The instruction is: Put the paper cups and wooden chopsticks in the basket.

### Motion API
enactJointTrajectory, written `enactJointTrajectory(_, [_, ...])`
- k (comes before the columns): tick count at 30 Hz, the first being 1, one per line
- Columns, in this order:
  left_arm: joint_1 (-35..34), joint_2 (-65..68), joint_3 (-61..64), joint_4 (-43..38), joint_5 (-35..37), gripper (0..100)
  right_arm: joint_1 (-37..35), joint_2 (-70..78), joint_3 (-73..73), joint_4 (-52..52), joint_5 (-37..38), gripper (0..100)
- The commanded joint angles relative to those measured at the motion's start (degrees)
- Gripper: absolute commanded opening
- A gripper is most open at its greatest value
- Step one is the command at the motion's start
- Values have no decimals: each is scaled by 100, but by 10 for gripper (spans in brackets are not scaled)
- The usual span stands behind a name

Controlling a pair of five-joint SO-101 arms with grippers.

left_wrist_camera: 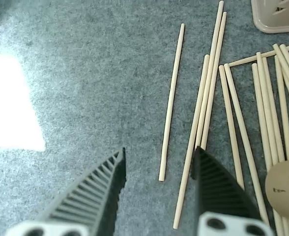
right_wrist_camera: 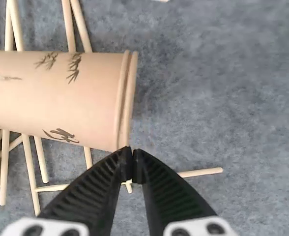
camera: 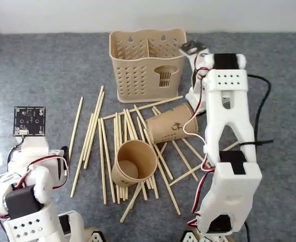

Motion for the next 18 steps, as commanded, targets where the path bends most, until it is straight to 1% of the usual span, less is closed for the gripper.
enactJointTrajectory(1, [0,18,-84,-105,-44,214,66,-716,70,277,62,9])
enactJointTrajectory(6, [0,18,-84,-105,-44,214,22,-1279,712,259,62,12])
enactJointTrajectory(8, [0,18,-84,-105,-44,214,22,-1332,853,259,9,33])
enactJointTrajectory(9, [0,18,-84,-105,-44,214,22,-1332,923,259,-88,52])
enactJointTrajectory(12, [9,18,-84,-114,-35,214,13,-1332,1134,251,-703,125])
enactJointTrajectory(14, [9,18,-84,-114,-26,214,-66,-1332,1152,251,-932,158])
enactJointTrajectory(18, [9,18,-84,-105,-26,214,-356,-1332,1160,251,-1178,160])
